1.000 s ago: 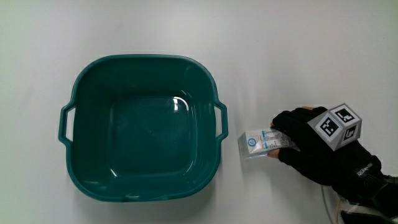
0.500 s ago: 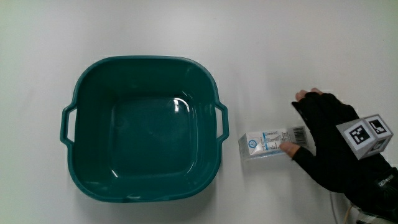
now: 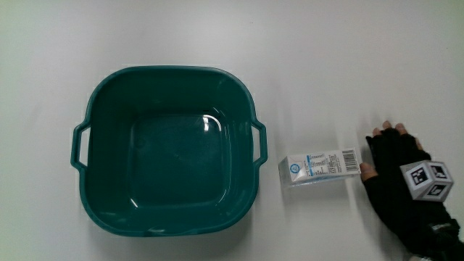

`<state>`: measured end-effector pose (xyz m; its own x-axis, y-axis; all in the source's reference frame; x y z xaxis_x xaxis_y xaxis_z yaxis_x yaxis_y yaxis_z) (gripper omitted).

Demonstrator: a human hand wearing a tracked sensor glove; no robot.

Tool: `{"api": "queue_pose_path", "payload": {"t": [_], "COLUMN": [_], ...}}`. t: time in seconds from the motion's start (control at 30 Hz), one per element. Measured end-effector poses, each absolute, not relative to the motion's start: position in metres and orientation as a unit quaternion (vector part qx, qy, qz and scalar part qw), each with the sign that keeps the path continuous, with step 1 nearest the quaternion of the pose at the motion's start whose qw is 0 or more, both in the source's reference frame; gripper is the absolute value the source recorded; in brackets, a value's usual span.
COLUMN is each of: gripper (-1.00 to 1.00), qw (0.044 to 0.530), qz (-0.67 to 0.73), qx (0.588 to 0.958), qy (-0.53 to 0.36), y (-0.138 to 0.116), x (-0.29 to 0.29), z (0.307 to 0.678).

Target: Place milk on desk

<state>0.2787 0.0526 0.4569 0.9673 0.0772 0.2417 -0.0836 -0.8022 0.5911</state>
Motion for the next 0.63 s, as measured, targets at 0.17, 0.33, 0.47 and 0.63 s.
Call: {"api": "queue_pose_path", "payload": {"t": [0.17, 0.33, 0.47, 0.63], "gripper": [-1.00, -1.00, -1.00, -1.00], "qw": [0.348, 0.343, 0.334, 0.331], "qz": [0.148, 0.145, 0.152, 0.162], "qx": [0.926, 0.928, 0.930, 0.929], "qy": [0.010, 0.016, 0.023, 0.022], "y": [0.064, 0.067, 0.071, 0.070], "x": [0.276, 0.276, 0.276, 0.276], "z": [0.483, 0.487, 0.486, 0.484]}}
